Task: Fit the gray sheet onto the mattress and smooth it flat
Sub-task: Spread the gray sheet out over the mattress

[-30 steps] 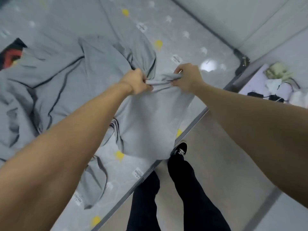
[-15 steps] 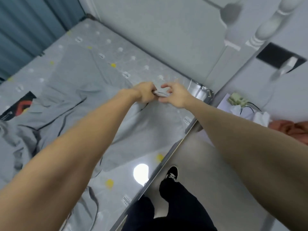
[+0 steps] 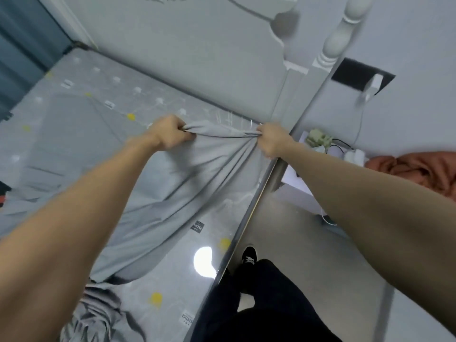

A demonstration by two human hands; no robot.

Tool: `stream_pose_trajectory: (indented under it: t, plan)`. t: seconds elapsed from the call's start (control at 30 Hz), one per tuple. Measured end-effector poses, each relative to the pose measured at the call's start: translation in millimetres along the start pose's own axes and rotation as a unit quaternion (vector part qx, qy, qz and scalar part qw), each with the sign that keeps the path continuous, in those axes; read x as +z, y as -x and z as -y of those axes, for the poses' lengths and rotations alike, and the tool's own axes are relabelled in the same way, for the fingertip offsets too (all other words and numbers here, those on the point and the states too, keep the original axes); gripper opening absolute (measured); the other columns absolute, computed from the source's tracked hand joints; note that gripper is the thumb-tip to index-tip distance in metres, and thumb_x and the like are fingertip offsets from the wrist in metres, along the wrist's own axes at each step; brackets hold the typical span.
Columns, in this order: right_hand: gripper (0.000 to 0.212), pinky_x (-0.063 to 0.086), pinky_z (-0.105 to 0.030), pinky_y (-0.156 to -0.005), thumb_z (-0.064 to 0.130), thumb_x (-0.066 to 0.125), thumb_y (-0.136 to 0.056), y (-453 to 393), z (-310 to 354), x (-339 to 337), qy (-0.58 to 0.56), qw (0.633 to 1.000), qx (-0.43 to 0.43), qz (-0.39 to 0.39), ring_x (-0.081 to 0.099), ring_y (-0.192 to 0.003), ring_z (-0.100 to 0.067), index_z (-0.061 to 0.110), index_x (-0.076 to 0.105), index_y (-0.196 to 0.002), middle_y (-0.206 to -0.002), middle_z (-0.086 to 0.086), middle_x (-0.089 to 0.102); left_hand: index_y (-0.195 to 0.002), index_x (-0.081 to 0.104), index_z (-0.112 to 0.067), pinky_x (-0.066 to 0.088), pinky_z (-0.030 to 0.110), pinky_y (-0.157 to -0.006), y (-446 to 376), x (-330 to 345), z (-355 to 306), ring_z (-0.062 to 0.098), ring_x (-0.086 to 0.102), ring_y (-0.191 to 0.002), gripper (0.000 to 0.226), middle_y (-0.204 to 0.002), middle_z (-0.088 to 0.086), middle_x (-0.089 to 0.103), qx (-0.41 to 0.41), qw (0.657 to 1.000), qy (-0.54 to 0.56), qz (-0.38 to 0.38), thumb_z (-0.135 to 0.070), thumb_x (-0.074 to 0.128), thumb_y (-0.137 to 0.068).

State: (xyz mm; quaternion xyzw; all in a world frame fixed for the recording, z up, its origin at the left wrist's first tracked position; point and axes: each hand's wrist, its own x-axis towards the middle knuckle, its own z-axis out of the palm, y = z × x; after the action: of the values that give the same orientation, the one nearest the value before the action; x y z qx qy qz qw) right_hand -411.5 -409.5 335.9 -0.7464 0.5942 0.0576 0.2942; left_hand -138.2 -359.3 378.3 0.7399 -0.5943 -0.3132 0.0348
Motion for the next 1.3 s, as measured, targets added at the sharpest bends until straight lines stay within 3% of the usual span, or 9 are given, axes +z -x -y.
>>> stream_pose_trajectory:
  t: [0.13,0.23,0.57,0.73,0.8,0.93,1.03,1.13,1.3]
  plan:
    - [0.021,0.046,-0.038,-0.082,0.014,0.048,-0.094,-16.9,-22.0,-7.3,-0.037,0.993,0.053,-0.103,0.059,-0.107,-0.041,0.004,0.06,-0.108,-0.114,-0.023,0.063,-0.071,0.058,-0.012,0.034,0.031,-0.065,-29.1,24.1,-13.9,0.029,0.055,-0.078,0.02,-0.073,0.013,0.056,0.03,0.999,-0.032,-0.001,-0.022,0.062,-0.088]
    - [0.025,0.047,-0.042,-0.083,0.015,0.043,-0.097,-36.2,-47.6,-0.9,-0.05,0.982,0.08,-0.165,0.059,-0.104,-0.041,0.001,0.063,-0.104,-0.111,-0.023,0.064,-0.061,0.056,-0.017,0.047,0.035,-0.074,-58.5,54.7,-24.9,0.035,0.058,-0.091,0.026,-0.077,0.014,0.055,0.018,0.999,-0.048,-0.017,-0.027,0.065,-0.084]
    - [0.031,0.04,-0.04,-0.099,0.004,0.046,-0.094,-216.6,-166.0,67.4,0.01,0.99,0.109,-0.089,0.05,-0.123,-0.039,-0.002,0.051,-0.125,-0.13,-0.025,0.052,-0.108,0.063,-0.006,0.047,0.037,-0.085,-251.5,175.1,-30.5,0.041,0.059,-0.107,0.037,-0.116,0.022,0.062,-0.121,0.991,-0.035,0.035,-0.038,0.055,-0.091]
    - [0.035,0.032,-0.039,-0.108,0.006,0.039,-0.101,-296.2,-214.8,101.8,0.028,0.984,0.138,-0.113,0.042,-0.132,-0.037,0.0,0.043,-0.135,-0.141,-0.022,0.044,-0.104,0.064,0.0,0.046,0.044,-0.089,-352.0,227.7,-69.4,0.046,0.057,-0.109,0.03,-0.113,0.03,0.063,-0.035,0.998,-0.016,-0.053,-0.022,0.047,-0.091]
    - [0.04,0.034,-0.039,-0.104,0.004,0.042,-0.098,-319.1,-225.5,113.8,0.009,0.983,0.115,-0.141,0.043,-0.131,-0.035,0.002,0.042,-0.137,-0.143,-0.019,0.043,-0.118,0.06,-0.004,0.042,0.044,-0.09,-379.5,237.7,-81.3,0.046,0.054,-0.113,0.032,-0.12,0.028,0.061,-0.005,0.995,0.008,-0.1,-0.02,0.047,-0.093]
    - [0.075,0.039,-0.04,-0.109,0.004,0.054,-0.09,-323.2,-234.1,145.4,-0.055,0.989,0.091,-0.104,0.036,-0.14,-0.031,0.009,0.017,-0.155,-0.164,-0.011,0.005,-0.156,0.009,-0.024,0.037,0.033,-0.103,-390.7,253.9,-66.0,0.036,0.043,-0.133,0.083,-0.15,0.02,0.04,-0.003,0.998,0.042,0.042,-0.018,0.062,-0.092]
    - [0.078,0.043,-0.044,-0.105,0.01,0.059,-0.088,-301.4,-225.2,168.5,-0.022,0.991,0.116,-0.063,0.029,-0.141,-0.035,0.012,0.018,-0.154,-0.162,-0.015,0.005,-0.15,0.032,-0.014,0.032,0.037,-0.11,-369.1,280.9,-31.7,0.041,0.04,-0.134,0.075,-0.145,0.026,0.04,-0.027,0.991,-0.065,0.113,-0.035,0.065,-0.087]
    - [0.079,0.045,-0.047,-0.1,0.024,0.063,-0.089,-284.0,-211.6,198.2,-0.019,0.989,0.146,0.029,0.022,-0.142,-0.037,0.016,0.016,-0.151,-0.158,-0.017,0.004,-0.133,0.056,-0.016,0.039,0.041,-0.108,-344.0,321.0,-4.1,0.036,0.045,-0.13,0.079,-0.143,0.016,0.047,-0.009,0.984,-0.089,0.153,-0.062,0.041,-0.071]
    - [0.119,0.01,-0.05,-0.119,0.064,0.066,-0.075,-279.4,-209.9,267.0,-0.078,0.965,0.211,0.132,-0.033,-0.144,-0.031,0.034,-0.019,-0.153,-0.149,-0.016,-0.046,-0.152,0.0,-0.049,0.015,0.057,-0.115,-315.3,389.3,11.2,0.032,-0.012,-0.149,0.105,-0.162,0.006,-0.01,-0.025,0.963,-0.164,0.211,-0.07,0.066,-0.072]
